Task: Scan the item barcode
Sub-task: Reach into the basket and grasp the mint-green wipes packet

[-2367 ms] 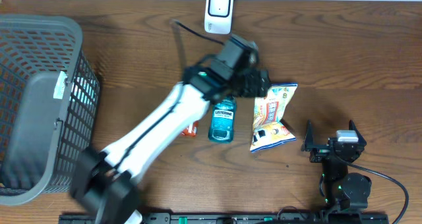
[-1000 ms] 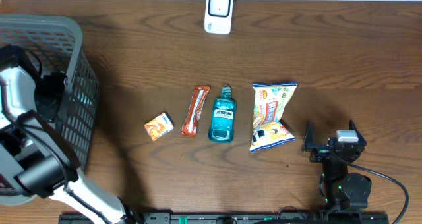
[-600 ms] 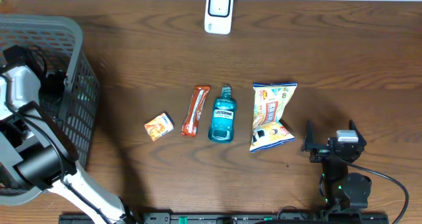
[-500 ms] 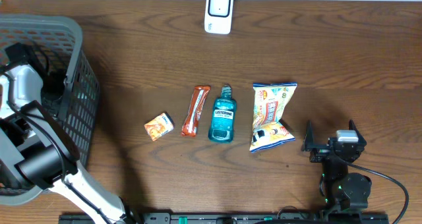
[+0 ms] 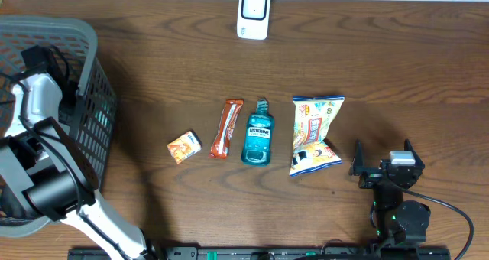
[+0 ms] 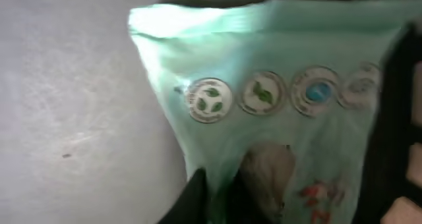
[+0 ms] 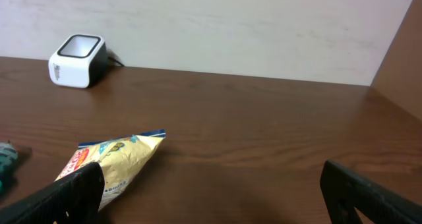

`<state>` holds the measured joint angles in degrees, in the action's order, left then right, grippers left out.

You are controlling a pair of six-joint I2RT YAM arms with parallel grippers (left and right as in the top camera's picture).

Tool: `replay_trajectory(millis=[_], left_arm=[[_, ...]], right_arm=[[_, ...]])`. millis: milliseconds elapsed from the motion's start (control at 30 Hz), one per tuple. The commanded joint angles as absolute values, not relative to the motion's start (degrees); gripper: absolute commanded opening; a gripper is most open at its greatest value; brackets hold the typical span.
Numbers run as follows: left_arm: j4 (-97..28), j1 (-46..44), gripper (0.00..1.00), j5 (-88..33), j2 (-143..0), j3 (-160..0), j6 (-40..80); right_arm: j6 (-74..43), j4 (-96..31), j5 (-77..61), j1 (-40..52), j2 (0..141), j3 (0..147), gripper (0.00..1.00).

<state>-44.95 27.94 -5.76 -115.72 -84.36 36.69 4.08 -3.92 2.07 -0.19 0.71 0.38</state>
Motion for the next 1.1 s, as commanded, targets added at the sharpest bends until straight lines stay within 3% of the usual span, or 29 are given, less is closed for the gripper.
replay_trajectory(millis=[0, 200, 833, 867, 900, 933, 1000, 1067], left_arm=[[-48.82, 28.21, 0.07, -0.34, -118.74, -79.94, 34.74], [-51.64, 28.32, 0.07, -0.38, -115.55, -80.27, 36.05], [-48.49, 32.36, 0.07, -0.12, -76.16, -80.27, 41.45], [-48.53, 32.34, 0.15, 0.69, -75.50, -80.27, 41.47], [-48.66, 32.34, 0.41, 1.69, -75.37, -80.25, 41.43], [-49.12, 32.34, 0.52, 2.72, -75.72, -80.18, 41.43], [-50.46, 32.36, 0.73, 4.40, -77.60, -79.83, 41.43], [-51.33, 32.34, 0.85, 4.49, -80.18, -79.50, 41.45]], right_arm=[[4.80, -4.10, 1.96, -0.05, 0.45, 0.32, 0.99], [4.80, -4.10, 1.96, -0.05, 0.45, 0.32, 0.99], [4.78, -4.10, 1.96, -0.05, 0.45, 0.32, 0.99], [4.78, -4.10, 1.96, -0.05, 0.45, 0.32, 0.99], [4.78, -4.10, 1.96, -0.05, 0.45, 0.32, 0.99], [4.80, -4.10, 1.96, -0.05, 0.45, 0.32, 0.99], [4.78, -4.10, 1.96, -0.05, 0.45, 0.32, 0.99], [4.78, -4.10, 1.96, -0.05, 0.45, 0.32, 0.99]])
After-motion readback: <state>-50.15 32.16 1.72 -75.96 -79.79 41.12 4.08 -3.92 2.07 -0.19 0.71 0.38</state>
